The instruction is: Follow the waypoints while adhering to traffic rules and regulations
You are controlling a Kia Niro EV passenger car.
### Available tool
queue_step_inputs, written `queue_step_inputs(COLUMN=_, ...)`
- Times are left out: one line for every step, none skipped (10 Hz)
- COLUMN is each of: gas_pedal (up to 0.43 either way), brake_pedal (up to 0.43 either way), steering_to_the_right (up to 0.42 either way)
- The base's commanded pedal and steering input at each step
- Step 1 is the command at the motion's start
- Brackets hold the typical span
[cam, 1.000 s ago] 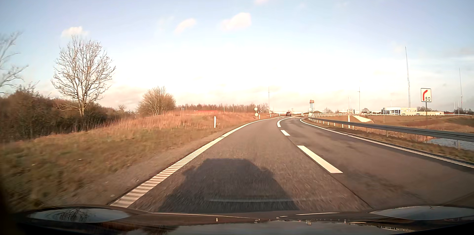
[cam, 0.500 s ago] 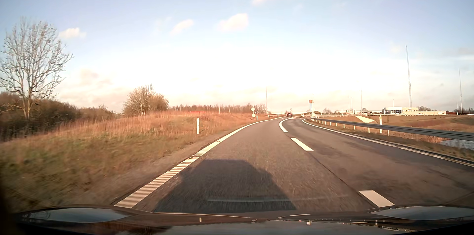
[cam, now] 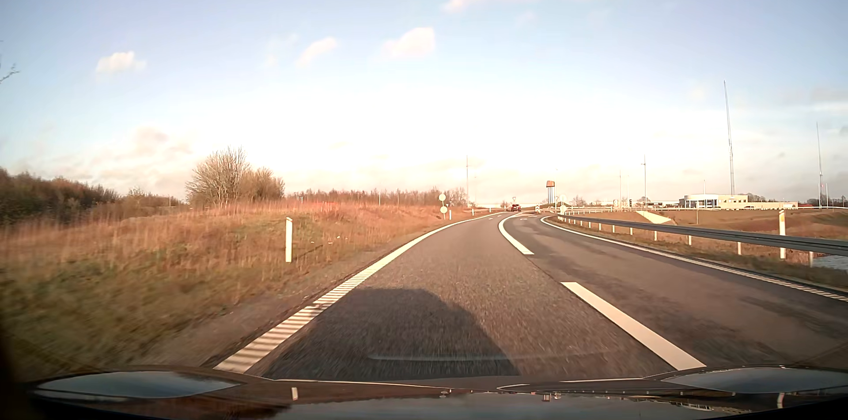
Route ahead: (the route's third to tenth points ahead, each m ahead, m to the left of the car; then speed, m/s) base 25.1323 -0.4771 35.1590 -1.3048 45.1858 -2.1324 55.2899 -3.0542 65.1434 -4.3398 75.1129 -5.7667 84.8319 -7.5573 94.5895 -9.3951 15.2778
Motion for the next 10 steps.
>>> queue_step_inputs(gas_pedal=0.15, brake_pedal=0.0, steering_to_the_right=0.018)
queue_step_inputs(gas_pedal=0.15, brake_pedal=0.0, steering_to_the_right=0.018)
queue_step_inputs(gas_pedal=0.157, brake_pedal=0.0, steering_to_the_right=0.017)
queue_step_inputs(gas_pedal=0.157, brake_pedal=0.0, steering_to_the_right=0.017)
queue_step_inputs(gas_pedal=0.157, brake_pedal=0.0, steering_to_the_right=0.015)
queue_step_inputs(gas_pedal=0.157, brake_pedal=0.0, steering_to_the_right=0.013)
queue_step_inputs(gas_pedal=0.157, brake_pedal=0.0, steering_to_the_right=0.013)
queue_step_inputs(gas_pedal=0.157, brake_pedal=0.0, steering_to_the_right=0.013)
queue_step_inputs(gas_pedal=0.157, brake_pedal=0.0, steering_to_the_right=0.013)
queue_step_inputs(gas_pedal=0.157, brake_pedal=0.0, steering_to_the_right=0.013)
